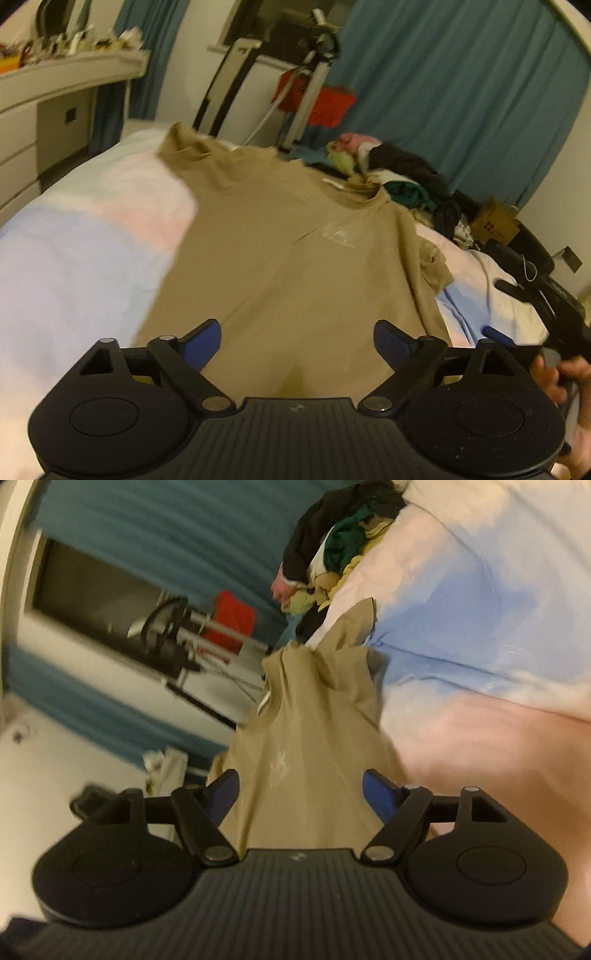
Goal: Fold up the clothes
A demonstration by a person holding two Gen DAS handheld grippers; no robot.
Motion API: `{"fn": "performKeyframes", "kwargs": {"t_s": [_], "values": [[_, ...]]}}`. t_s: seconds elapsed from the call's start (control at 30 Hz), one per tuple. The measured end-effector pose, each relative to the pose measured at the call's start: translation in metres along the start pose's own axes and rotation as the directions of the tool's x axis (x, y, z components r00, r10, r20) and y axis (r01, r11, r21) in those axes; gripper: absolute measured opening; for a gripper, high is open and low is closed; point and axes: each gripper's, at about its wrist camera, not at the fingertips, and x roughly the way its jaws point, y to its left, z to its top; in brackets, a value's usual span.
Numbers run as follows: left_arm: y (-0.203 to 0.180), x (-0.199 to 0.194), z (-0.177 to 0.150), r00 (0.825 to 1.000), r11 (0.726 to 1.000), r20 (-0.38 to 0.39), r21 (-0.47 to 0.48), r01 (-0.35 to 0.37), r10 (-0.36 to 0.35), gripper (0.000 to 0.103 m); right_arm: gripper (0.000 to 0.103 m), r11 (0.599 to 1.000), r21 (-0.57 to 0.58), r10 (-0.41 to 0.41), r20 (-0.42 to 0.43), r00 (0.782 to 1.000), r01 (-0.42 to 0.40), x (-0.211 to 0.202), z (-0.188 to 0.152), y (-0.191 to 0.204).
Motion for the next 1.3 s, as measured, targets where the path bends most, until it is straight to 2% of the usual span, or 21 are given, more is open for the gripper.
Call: {"fn": "performKeyframes", "kwargs": {"t_s": [0.07, 0.17, 0.27, 0.37, 0.47, 0.53, 0.6, 0.63, 0.7, 0.77, 0.8, 0.93, 1.0, 1.07, 1.17, 1.23, 1.27, 1.3], "values": [[-0.009, 0.031, -0.012, 1.000, 1.000, 0.023, 0.010, -0.001, 0.000, 0.093, 0.076, 1.000, -0.006, 0.017, 0.026, 1.000, -0.017, 0.020, 0.008, -0.007], [-0.018, 0.082, -0.034, 0.999, 0.999, 0.019, 0.029, -0.029, 0.028, 0.092, 0.076, 0.997, 0.046, 0.053, 0.056, 0.997, -0.055, 0.056, 0.020, -0.025], [-0.020, 0.101, -0.044, 0.999, 0.997, 0.015, 0.063, -0.034, 0.033, 0.092, 0.074, 0.996, 0.071, 0.050, 0.076, 0.996, -0.056, 0.098, 0.030, -0.046], [-0.023, 0.120, -0.054, 0.999, 0.994, 0.012, 0.098, -0.040, 0.039, 0.093, 0.069, 0.998, 0.044, 0.035, 0.082, 0.996, -0.039, 0.135, 0.040, -0.063], [-0.025, 0.138, -0.064, 0.999, 0.990, 0.009, 0.132, -0.045, 0.044, 0.094, 0.069, 0.996, 0.022, 0.078, 0.136, 0.988, -0.081, 0.157, 0.051, -0.065], [-0.031, 0.141, -0.067, 0.999, 0.986, 0.019, 0.160, -0.036, 0.033, 0.094, 0.065, 0.991, 0.062, 0.105, 0.170, 0.980, -0.117, 0.172, 0.060, -0.067], [-0.029, 0.147, -0.068, 0.999, 0.985, 0.029, 0.171, -0.024, 0.020, 0.094, 0.056, 0.989, 0.070, 0.117, 0.190, 0.975, -0.133, 0.187, 0.065, -0.069], [-0.028, 0.151, -0.068, 0.999, 0.986, 0.033, 0.168, -0.021, 0.016, 0.094, 0.054, 0.991, 0.051, 0.110, 0.195, 0.975, -0.122, 0.194, 0.066, -0.069], [-0.026, 0.156, -0.070, 0.999, 0.987, 0.040, 0.162, -0.015, 0.008, 0.095, 0.032, 0.996, 0.018, 0.081, 0.202, 0.976, -0.087, 0.204, 0.070, -0.070], [-0.026, 0.158, -0.068, 0.999, 0.986, 0.044, 0.165, -0.011, 0.004, 0.095, 0.016, 0.999, 0.002, 0.049, 0.197, 0.979, -0.050, 0.211, 0.076, -0.070], [-0.027, 0.159, -0.068, 0.999, 0.986, 0.045, 0.165, -0.010, 0.003, 0.095, 0.014, 0.999, -0.014, 0.038, 0.196, 0.980, -0.036, 0.213, 0.079, -0.068], [-0.025, 0.159, -0.067, 0.999, 0.987, 0.045, 0.163, -0.011, 0.003, 0.095, 0.012, 0.980, -0.198, 0.021, 0.270, 0.963, 0.034, 0.193, 0.105, -0.036], [-0.023, 0.160, -0.066, 0.999, 0.988, 0.045, 0.157, -0.007, 0.000, 0.095, 0.012, 0.965, -0.252, 0.007, 0.319, 0.948, 0.078, 0.182, 0.127, -0.023], [-0.021, 0.160, -0.064, 0.999, 0.989, 0.045, 0.150, -0.003, -0.003, 0.095, 0.012, 0.946, -0.287, -0.042, 0.360, 0.932, 0.153, 0.178, 0.149, -0.020], [-0.021, 0.160, -0.063, 0.999, 0.989, 0.045, 0.151, -0.002, -0.005, 0.095, 0.012, 0.923, -0.279, -0.164, 0.336, 0.928, 0.264, 0.187, 0.173, -0.032], [-0.022, 0.159, -0.063, 0.999, 0.988, 0.046, 0.153, -0.005, -0.002, 0.095, 0.014, 0.905, -0.289, -0.222, 0.307, 0.926, 0.312, 0.194, 0.173, -0.041], [-0.022, 0.159, -0.064, 0.999, 0.988, 0.045, 0.153, -0.008, 0.001, 0.095, 0.016, 0.905, -0.291, -0.224, 0.291, 0.930, 0.309, 0.194, 0.172, -0.044], [-0.022, 0.160, -0.063, 0.999, 0.988, 0.045, 0.154, -0.010, 0.003, 0.095, 0.025, 0.906, -0.291, -0.229, 0.273, 0.934, 0.307, 0.195, 0.170, -0.046]]}}
